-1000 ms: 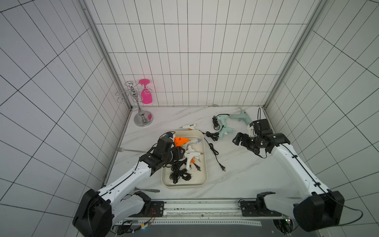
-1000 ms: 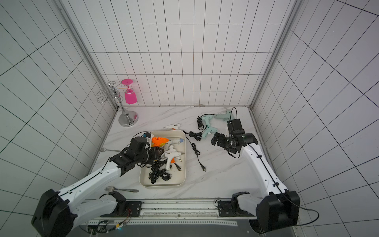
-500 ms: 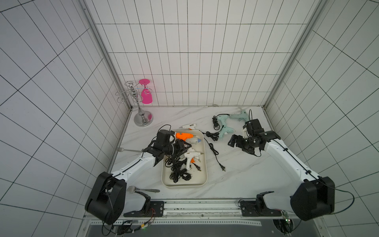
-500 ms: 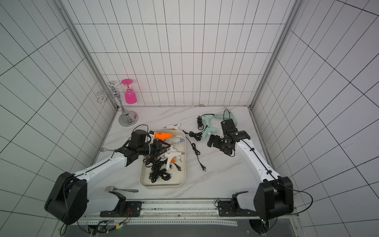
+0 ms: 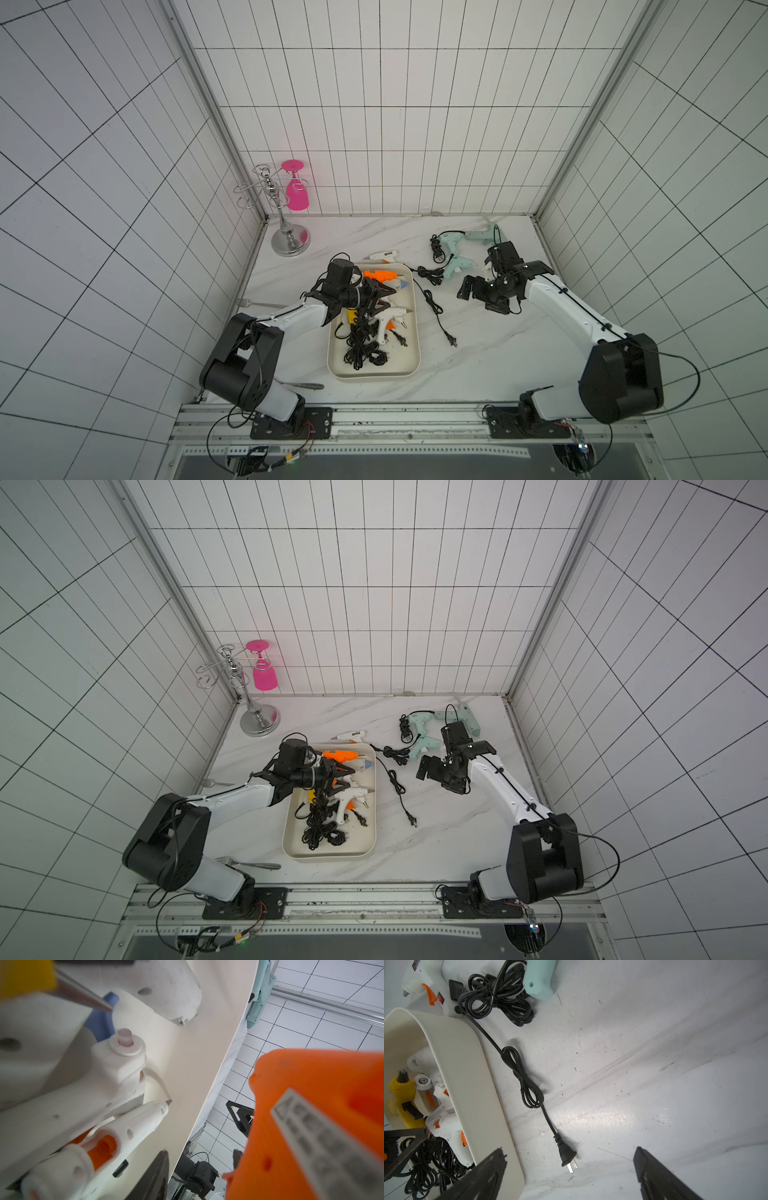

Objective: Put the hot melt glue gun into the storage box
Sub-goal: Place the hot melt adhesive gun in the storage box.

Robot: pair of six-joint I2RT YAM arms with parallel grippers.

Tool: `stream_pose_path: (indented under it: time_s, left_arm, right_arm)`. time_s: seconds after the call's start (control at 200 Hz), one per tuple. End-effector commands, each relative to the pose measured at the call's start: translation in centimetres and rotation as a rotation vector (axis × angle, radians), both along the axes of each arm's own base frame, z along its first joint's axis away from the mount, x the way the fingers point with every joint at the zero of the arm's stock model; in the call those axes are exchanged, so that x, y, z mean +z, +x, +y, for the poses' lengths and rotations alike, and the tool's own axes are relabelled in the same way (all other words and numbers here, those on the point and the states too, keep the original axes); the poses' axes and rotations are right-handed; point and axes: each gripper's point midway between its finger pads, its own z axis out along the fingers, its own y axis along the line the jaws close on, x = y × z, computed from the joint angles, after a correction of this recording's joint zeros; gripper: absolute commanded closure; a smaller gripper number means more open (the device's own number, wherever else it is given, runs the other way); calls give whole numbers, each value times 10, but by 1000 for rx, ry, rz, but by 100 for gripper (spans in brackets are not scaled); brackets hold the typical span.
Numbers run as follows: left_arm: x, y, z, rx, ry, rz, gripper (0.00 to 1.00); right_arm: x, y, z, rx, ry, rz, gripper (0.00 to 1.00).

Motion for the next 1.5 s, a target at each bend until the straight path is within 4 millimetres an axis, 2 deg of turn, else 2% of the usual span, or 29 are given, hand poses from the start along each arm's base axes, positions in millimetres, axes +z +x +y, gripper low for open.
stream_pose_path:
  time_s: [0.0,0.115,0.36,0.52,0.69,0.799,0.924,1.009,1.114,1.139,1.214,1.289,1.344,1.399,1.499]
  left_arm:
    - [-2,5,-8,4,-53,24,76]
    - [-12,4,-10,10,-59,60,67]
    - [-16,-4,-14,-17,18,62,21]
    - [-16,-14,-7,-29,94,60,5]
    - [11,-22,18,-64,293,-58,4]
    - [16,-34,42,-79,440,-77,3]
    - [7,-49,58,-90,531,-79,3]
    - [-4,-54,57,-95,531,-75,2]
    - [-27,-59,55,-116,537,-30,2]
    - [-31,-61,55,-124,538,-22,2]
    - [-37,-61,53,-127,527,-21,2]
    - [-34,-55,48,-96,480,-50,2]
    - [-27,-47,39,-85,426,-87,5]
    - [-23,-40,33,-76,397,-98,10]
    - [-14,-31,15,-117,371,-91,15]
  right_arm:
    - [7,8,10,23,19,-16,1]
    - [3,7,10,28,16,-3,1]
    - [3,8,10,43,8,-10,1]
    - [6,10,6,53,-23,-21,1]
    - [14,13,0,61,-51,-56,1]
    - [17,15,-1,69,-58,-61,1]
    - [18,17,-1,78,-63,-61,1]
    - [16,18,0,76,-65,-57,1]
    - [16,19,3,78,-56,-54,1]
    - [18,19,6,87,-47,-62,0]
    - [30,20,24,135,7,-123,6]
    - [42,18,53,196,96,-211,27]
    - [48,15,74,252,143,-278,36]
    - [52,10,90,302,155,-341,37]
    - [51,6,102,325,167,-402,39]
